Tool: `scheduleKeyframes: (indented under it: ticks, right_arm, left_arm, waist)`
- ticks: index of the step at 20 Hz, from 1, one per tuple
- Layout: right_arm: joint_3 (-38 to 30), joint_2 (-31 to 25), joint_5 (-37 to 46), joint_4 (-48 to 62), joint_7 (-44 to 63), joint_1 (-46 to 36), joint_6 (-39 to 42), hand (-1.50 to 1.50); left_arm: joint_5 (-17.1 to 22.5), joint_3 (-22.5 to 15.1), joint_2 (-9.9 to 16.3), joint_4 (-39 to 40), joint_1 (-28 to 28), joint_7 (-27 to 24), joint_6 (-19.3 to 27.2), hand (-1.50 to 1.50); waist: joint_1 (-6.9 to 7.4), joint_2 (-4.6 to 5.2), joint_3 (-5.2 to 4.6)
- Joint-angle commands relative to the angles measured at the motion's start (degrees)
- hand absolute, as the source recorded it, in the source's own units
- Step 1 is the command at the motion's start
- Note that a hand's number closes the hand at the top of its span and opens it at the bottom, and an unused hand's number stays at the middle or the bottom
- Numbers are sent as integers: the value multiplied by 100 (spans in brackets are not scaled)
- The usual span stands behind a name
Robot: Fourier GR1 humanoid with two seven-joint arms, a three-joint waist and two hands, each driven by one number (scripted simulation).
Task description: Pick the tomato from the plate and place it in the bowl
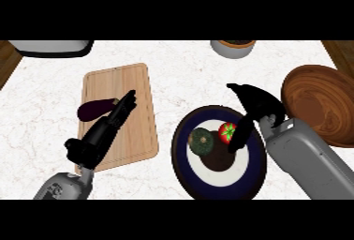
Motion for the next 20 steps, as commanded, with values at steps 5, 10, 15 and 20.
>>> scheduleKeyframes:
  ticks: [5, 10, 15, 20]
  right_arm:
    - [142, 737, -331, 479, 1534, -595, 522, -150]
    - [251, 726, -191, 395, 1405, -378, 558, -150]
    - [349, 948, 303, 193, 1559, -452, 317, -150]
    - [454, 945, 936, 248, 1059, -134, 236, -150]
  left_arm:
    - [-72, 106, -89, 143, -20, -32, -73, 0]
    - [-29, 203, 16, -121, 240, -34, -248, 0]
    - [-138, 184, -186, -171, 201, 64, -190, 0]
    - [-202, 315, -281, -144, 175, 96, -210, 0]
  waist:
    - [-44, 12, 13]
    - [-48, 3, 16]
    - [-56, 4, 16]
    - [-51, 12, 18]
